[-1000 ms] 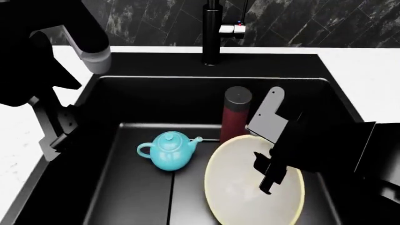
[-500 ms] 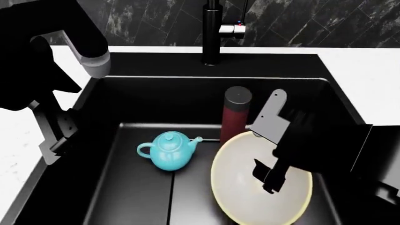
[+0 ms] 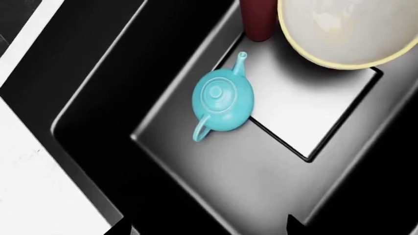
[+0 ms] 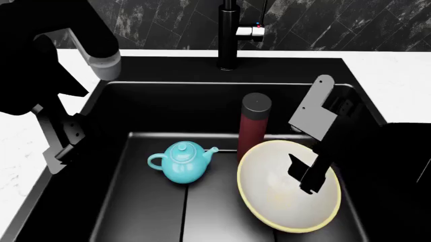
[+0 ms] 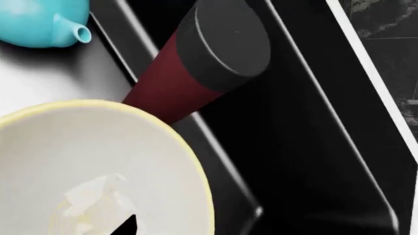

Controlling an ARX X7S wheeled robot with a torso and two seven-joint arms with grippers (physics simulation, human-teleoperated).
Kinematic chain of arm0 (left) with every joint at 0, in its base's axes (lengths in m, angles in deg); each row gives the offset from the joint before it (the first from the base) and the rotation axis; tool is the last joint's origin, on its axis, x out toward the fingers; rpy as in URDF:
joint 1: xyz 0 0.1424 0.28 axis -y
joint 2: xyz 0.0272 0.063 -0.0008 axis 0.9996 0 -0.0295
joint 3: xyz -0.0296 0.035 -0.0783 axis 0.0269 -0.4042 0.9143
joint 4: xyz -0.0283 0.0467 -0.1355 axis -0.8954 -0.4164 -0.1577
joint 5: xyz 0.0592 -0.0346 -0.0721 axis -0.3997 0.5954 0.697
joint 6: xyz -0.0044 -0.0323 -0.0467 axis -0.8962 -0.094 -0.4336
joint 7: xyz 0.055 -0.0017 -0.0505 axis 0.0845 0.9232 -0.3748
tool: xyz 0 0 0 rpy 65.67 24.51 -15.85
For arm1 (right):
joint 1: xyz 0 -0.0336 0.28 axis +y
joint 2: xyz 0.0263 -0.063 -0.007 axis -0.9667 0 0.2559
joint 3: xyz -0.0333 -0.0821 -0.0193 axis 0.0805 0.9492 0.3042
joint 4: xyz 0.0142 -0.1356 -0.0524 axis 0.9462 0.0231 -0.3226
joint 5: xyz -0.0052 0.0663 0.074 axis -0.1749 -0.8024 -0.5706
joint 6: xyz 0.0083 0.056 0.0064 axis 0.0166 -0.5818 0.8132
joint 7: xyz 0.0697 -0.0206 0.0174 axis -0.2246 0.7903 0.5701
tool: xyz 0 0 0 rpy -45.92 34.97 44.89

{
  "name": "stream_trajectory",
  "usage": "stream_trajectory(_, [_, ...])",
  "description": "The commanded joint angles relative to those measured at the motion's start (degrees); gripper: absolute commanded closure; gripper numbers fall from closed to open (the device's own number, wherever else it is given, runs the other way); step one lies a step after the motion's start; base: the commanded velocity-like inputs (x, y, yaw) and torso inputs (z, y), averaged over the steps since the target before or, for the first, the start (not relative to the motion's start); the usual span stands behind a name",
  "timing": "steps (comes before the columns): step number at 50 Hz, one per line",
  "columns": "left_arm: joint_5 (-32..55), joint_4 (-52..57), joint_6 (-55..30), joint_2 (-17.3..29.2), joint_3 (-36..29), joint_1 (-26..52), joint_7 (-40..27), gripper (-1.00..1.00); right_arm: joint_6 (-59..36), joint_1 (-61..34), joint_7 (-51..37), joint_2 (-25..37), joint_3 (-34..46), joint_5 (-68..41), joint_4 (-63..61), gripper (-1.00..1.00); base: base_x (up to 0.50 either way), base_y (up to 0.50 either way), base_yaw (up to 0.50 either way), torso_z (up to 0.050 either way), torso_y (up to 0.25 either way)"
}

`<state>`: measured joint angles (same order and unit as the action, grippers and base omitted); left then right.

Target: Pick the teapot and bowl and place them in the sink. Then turn on the water.

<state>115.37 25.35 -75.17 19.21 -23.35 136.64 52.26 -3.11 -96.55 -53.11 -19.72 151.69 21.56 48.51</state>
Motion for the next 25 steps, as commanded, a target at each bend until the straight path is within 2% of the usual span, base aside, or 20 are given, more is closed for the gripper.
stream_trajectory(1, [1.98, -0.05, -0.05, 0.44, 0.48, 0.03, -2.2, -1.0, -1.99, -3.78, 0.01, 4.05, -4.5, -5.22, -4.76, -1.0, 0.0, 0.0, 0.0, 0.0, 0.0])
stream_trajectory(6, [5.91, -0.71, 0.43, 1.47, 3.15, -0.33, -6.41, -1.0, -2.53, -6.01, -1.45, 5.15, -9.37, -10.7, -5.62, -1.0, 0.0, 0.0, 0.0, 0.0, 0.0])
stream_trajectory(14, [17.15, 1.55, 9.36, 7.93, 8.0, -2.83, -21.27, -1.0, 0.71, -5.04, -12.19, 2.78, -19.06, -21.93, 0.33, -1.0, 0.0, 0.0, 0.0, 0.0, 0.0])
stream_trajectory(20, [25.02, 2.16, 16.99, 12.65, 9.58, -3.0, -34.42, -1.0, 4.94, -3.09, -18.7, -0.18, -22.66, -24.61, 5.63, -1.0, 0.0, 0.0, 0.0, 0.0, 0.0])
stream_trajectory(25, [26.29, 2.08, 21.44, 13.82, 11.65, -3.24, -39.03, -1.0, 7.3, -3.25, -21.74, -2.88, -24.25, -24.22, 10.64, -1.0, 0.0, 0.0, 0.0, 0.0, 0.0])
